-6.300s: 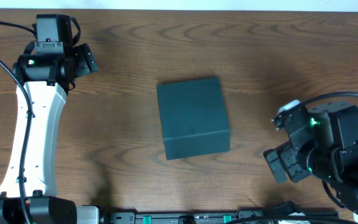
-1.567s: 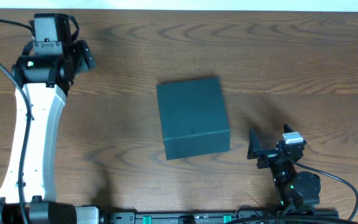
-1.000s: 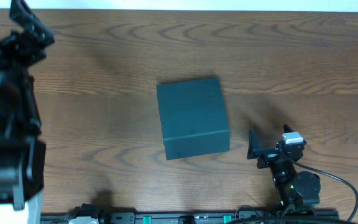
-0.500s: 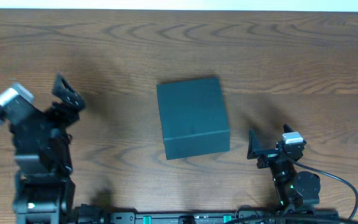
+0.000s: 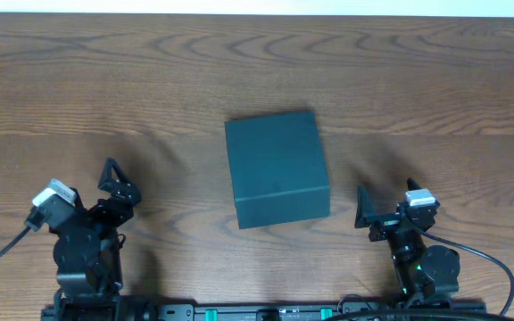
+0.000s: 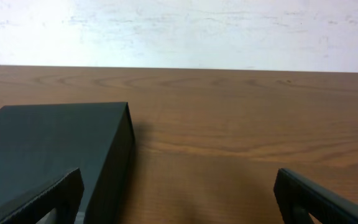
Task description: Pack container
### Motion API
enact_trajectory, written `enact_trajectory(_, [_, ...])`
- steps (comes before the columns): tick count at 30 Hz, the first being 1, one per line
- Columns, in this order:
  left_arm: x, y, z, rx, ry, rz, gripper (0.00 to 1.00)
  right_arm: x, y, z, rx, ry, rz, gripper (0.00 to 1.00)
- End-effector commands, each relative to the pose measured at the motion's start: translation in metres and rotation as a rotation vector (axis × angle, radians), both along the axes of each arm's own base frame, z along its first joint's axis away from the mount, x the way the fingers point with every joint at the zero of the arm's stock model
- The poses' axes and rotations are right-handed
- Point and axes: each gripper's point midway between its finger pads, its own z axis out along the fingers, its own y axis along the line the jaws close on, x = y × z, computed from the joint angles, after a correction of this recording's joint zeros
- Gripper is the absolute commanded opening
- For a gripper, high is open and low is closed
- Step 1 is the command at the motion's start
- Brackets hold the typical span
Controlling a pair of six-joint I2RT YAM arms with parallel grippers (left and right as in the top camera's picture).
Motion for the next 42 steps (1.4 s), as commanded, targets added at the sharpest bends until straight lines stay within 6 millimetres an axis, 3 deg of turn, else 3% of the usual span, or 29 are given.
enact_trajectory(1, [-0.001,-0.003,-0.013,-0.011,0.004,-0.015,0.99,0.001,-0.004,-0.002,0.011,0.001,-0.022,0.99])
enact_trajectory(15, [-0.005,-0.007,-0.055,-0.007,0.041,-0.039,0.99,0.001,-0.004,-0.002,0.011,0.001,-0.022,0.99])
enact_trajectory(42, [-0.008,-0.007,-0.088,-0.007,0.042,-0.040,0.99,0.001,-0.004,-0.002,0.011,0.001,-0.022,0.99])
